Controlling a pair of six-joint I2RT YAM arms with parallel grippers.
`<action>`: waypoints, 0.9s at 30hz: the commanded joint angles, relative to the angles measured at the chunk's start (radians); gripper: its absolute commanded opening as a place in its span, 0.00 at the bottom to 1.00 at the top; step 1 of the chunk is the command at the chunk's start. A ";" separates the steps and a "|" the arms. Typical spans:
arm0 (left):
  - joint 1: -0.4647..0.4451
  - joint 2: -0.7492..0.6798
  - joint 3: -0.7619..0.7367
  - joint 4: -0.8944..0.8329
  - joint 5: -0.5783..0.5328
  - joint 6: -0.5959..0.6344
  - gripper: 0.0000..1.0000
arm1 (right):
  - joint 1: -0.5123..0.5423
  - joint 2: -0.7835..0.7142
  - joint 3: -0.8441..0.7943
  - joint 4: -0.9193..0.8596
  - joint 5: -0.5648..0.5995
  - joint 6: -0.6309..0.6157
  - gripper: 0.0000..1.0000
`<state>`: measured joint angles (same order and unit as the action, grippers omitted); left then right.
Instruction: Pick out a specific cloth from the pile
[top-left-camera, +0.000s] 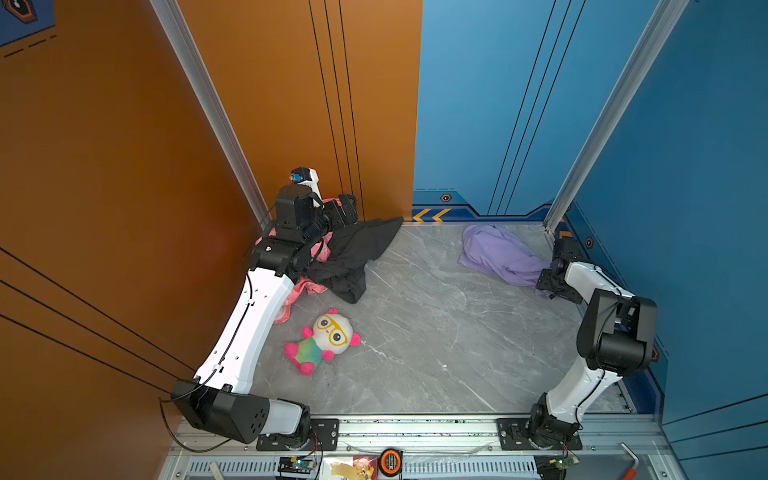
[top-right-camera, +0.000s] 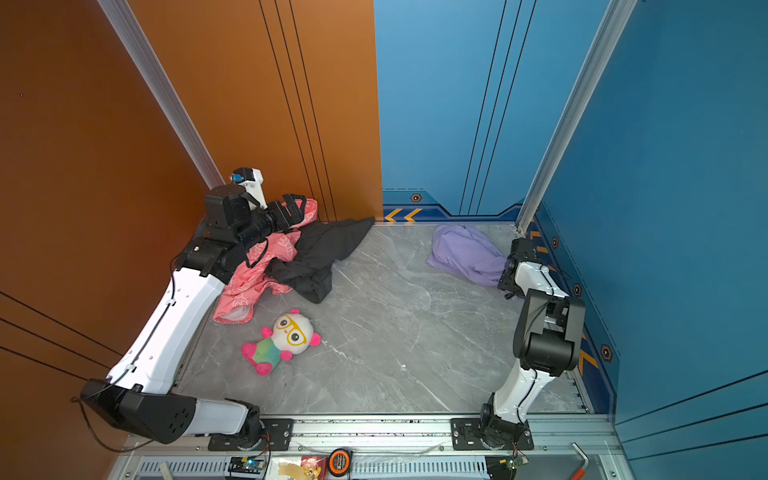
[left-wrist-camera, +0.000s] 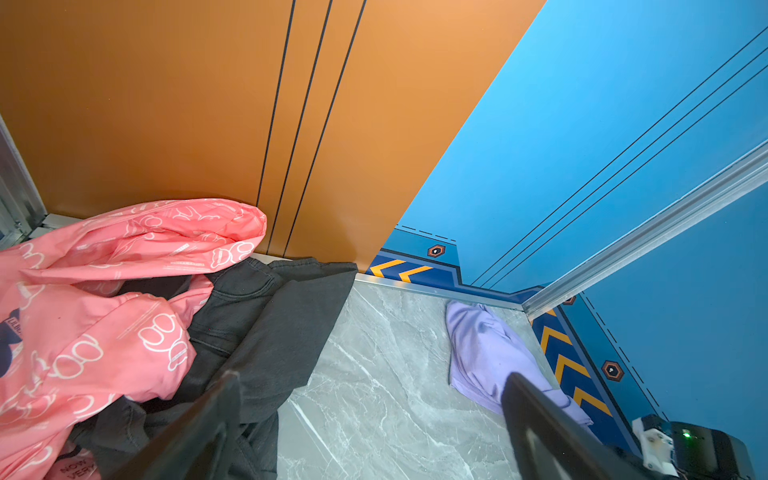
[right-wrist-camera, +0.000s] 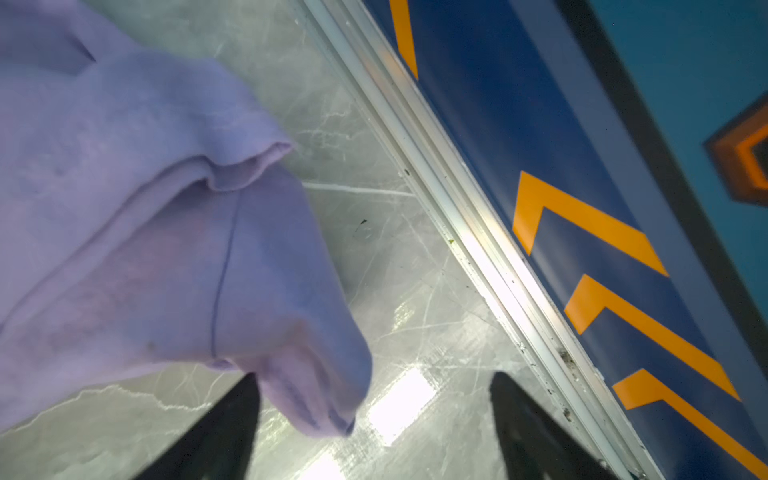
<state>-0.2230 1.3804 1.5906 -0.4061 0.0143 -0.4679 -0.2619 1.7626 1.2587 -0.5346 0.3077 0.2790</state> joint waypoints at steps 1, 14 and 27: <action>0.013 -0.035 -0.035 0.034 -0.027 0.000 0.98 | 0.039 -0.125 0.005 0.039 0.001 0.049 1.00; 0.039 -0.197 -0.350 0.173 -0.228 0.168 0.98 | 0.238 -0.264 0.042 0.460 -0.136 -0.187 1.00; 0.077 -0.284 -0.944 0.746 -0.372 0.440 0.98 | 0.265 -0.416 -0.370 0.822 -0.268 -0.285 1.00</action>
<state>-0.1627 1.0924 0.7006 0.1513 -0.3241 -0.1078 0.0185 1.3621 0.9543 0.1951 0.0734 0.0113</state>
